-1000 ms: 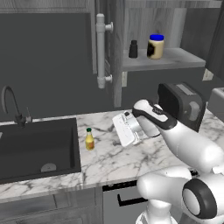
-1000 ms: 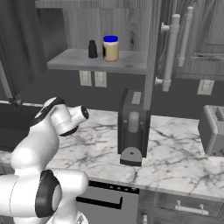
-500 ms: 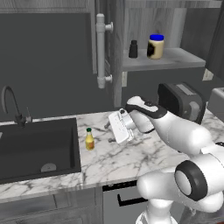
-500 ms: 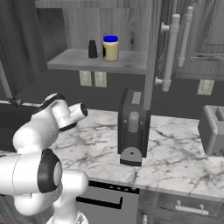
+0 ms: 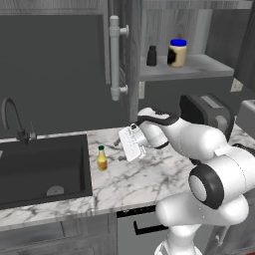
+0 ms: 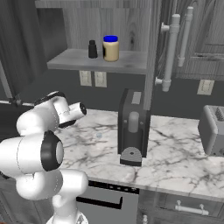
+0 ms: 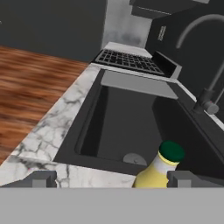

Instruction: There are various items on the counter. Only move the condiments/shakers into the cabinet.

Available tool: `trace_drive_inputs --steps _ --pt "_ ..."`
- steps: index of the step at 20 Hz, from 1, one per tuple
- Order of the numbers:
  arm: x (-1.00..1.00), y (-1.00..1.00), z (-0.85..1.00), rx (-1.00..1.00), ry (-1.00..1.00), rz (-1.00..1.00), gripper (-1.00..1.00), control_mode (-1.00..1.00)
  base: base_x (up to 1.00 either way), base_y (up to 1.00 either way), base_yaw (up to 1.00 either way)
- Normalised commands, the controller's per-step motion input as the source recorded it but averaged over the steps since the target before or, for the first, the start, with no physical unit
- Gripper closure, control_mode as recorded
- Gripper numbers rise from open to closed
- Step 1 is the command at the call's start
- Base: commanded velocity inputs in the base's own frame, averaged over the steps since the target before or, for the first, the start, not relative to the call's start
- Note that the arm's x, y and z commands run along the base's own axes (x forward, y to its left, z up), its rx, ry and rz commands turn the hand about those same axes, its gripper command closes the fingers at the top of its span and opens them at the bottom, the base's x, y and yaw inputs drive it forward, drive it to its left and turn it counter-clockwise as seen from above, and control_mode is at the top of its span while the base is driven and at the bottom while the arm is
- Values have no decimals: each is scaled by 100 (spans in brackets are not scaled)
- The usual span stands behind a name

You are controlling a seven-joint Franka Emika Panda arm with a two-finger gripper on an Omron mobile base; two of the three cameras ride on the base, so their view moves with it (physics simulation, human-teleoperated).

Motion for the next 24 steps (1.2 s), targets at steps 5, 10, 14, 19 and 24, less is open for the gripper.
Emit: trace_drive_inputs --steps 5,10,14,19,24 --pt "5 26 -25 0 0 0 -100 -100 0 0 0" --pt "8 16 -14 0 0 0 -100 -100 0 0 0" --pt "9 3 -6 0 0 0 -100 -100 0 0 0" --pt "7 0 0 0 0 0 -100 -100 0 0 0" --pt "15 0 0 0 0 0 -100 -100 0 0 0"
